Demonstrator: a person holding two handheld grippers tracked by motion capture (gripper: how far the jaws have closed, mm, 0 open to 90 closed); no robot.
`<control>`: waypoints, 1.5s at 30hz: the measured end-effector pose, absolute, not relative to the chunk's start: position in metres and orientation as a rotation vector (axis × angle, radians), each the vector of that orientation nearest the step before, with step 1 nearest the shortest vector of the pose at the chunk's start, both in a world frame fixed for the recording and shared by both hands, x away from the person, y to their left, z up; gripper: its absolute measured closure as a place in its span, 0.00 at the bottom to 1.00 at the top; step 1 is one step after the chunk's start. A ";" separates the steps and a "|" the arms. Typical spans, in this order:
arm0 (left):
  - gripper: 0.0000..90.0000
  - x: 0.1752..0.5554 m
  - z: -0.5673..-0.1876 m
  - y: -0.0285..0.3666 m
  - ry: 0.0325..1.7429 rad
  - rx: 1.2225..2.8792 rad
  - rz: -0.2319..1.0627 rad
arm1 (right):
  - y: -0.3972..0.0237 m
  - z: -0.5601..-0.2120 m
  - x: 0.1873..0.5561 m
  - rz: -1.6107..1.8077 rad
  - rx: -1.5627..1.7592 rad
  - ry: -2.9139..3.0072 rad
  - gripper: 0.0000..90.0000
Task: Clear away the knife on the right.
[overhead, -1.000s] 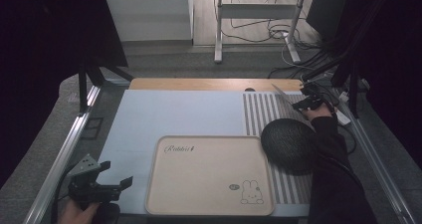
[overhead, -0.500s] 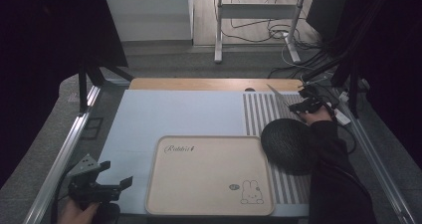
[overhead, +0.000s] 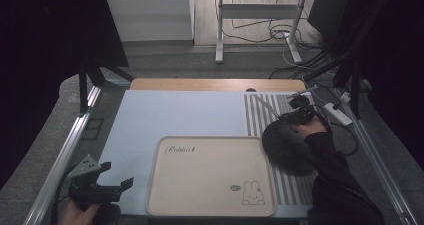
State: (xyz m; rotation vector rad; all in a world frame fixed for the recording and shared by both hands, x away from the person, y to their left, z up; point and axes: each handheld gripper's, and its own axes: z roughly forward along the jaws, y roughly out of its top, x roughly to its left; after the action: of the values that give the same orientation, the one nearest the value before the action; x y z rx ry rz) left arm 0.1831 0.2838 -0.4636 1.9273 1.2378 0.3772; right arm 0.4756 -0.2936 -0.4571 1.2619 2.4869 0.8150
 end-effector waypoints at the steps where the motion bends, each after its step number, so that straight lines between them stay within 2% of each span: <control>1: 0.03 0.183 -0.464 0.284 1.238 1.927 0.377 | -0.291 -0.457 0.472 0.821 1.254 2.493 0.89; 19: 0.03 0.183 -0.463 0.283 1.235 1.937 0.383 | -0.229 -0.457 0.395 0.897 0.953 2.689 0.89; 28: 0.03 0.183 -0.463 0.282 1.234 1.942 0.384 | -0.208 -0.468 0.356 0.891 0.854 2.805 0.89; 43: 0.03 0.183 -0.463 0.282 1.236 1.943 0.383 | -0.173 -0.502 0.325 0.670 0.704 3.021 0.88; 45: 0.03 0.183 -0.464 0.282 1.236 1.945 0.384 | -0.173 -0.501 0.326 0.693 0.708 3.039 0.83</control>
State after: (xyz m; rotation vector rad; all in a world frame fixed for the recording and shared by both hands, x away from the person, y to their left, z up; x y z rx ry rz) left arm 0.1835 0.2817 -0.4635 1.9449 1.2360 0.3838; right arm 0.3265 -0.1735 -0.5008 0.7084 3.0393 0.6934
